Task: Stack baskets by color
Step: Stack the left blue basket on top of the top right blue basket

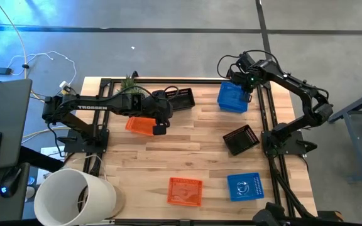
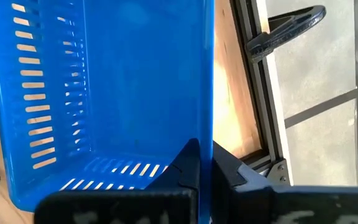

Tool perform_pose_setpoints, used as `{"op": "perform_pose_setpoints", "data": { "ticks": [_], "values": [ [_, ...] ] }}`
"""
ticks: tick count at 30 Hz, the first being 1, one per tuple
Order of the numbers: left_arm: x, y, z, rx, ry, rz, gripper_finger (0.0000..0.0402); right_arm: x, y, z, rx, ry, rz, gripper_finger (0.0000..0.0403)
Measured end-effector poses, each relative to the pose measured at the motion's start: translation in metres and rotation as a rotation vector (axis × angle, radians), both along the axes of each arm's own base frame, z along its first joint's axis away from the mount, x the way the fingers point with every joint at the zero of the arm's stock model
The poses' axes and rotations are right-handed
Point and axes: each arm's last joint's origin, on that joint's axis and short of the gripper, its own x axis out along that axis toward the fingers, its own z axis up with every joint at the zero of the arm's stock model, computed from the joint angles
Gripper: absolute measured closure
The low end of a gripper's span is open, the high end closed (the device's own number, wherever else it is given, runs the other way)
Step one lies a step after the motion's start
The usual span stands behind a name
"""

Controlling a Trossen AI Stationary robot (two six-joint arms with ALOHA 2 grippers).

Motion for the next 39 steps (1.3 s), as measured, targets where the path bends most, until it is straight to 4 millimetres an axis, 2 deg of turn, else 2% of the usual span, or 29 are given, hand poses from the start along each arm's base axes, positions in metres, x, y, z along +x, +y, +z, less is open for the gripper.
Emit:
{"op": "perform_pose_setpoints", "data": {
  "ticks": [7, 15, 19, 39],
  "values": [
    [0.000, 0.000, 0.000, 0.000, 0.000, 0.000, 0.0316, -0.001, 0.000, -0.001, -0.002, 0.017, -0.014, 0.0403],
    [0.000, 0.000, 0.000, 0.002, 0.001, -0.002, 0.0316, -0.004, 0.004, -0.028, 0.012, 0.060, -0.013, 0.0403],
    [0.000, 0.000, 0.000, 0.002, 0.001, -0.002, 0.0316, -0.004, 0.004, -0.035, 0.001, 0.046, -0.010, 0.0403],
    [0.000, 0.000, 0.000, 0.001, 0.000, -0.001, 0.0316, -0.004, 0.003, -0.035, -0.007, 0.045, -0.020, 0.0402]
  ]
}}
